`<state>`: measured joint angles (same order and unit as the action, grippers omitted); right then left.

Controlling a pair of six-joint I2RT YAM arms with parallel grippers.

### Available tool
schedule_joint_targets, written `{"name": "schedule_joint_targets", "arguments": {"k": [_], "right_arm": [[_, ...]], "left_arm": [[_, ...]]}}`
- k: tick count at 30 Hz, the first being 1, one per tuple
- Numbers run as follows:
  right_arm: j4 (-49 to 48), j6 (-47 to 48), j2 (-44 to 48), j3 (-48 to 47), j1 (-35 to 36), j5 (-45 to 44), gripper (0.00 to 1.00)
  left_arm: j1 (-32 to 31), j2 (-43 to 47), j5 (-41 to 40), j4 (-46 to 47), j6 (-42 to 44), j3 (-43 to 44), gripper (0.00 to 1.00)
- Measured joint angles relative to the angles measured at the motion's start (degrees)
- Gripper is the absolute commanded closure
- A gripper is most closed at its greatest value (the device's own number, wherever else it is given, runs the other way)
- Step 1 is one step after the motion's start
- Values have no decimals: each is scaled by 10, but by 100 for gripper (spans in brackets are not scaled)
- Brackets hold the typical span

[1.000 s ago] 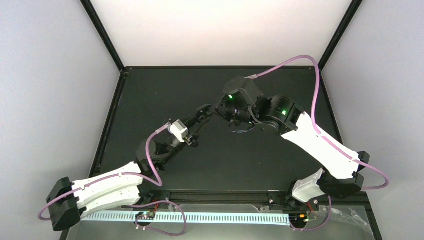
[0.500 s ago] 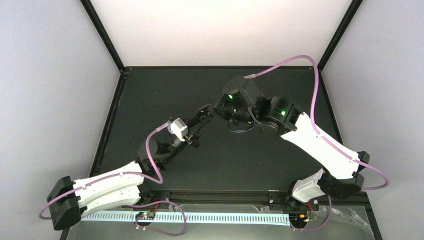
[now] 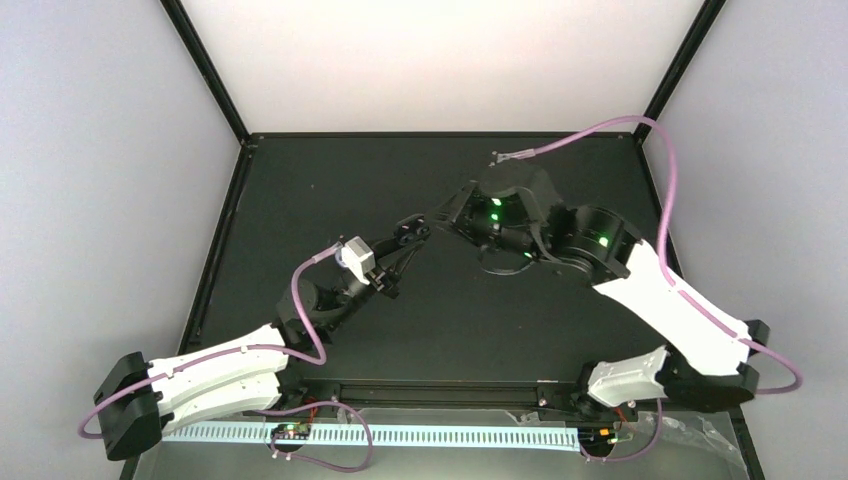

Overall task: Insert the wireless bluetooth earbuds into the charging case
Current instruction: Place the earbud in the charging case, then close the charging case.

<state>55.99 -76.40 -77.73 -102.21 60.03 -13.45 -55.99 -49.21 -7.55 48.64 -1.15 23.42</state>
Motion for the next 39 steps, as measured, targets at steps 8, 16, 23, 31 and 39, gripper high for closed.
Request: {"name": "schedule_joint_targets", "arguments": {"k": [8,16,23,31,39], "right_arm": [[-101,157,146,109,-8,8,41],[-150,408,283,196,-10,31,36],[-133,527,225,185,-10,130,36],[-132,570,178,195,-10,222,40],[-135,577,165,195,-9,276,42]], "left_arm": [[0,33,11,-20,-63,-5,99],[0,115,173,-107,-157,4,98],[0,130,322,-137,-219,17,99],[0,132,387,-148,-249,19,99],[0,132,403,-149,-257,20,98]]}}
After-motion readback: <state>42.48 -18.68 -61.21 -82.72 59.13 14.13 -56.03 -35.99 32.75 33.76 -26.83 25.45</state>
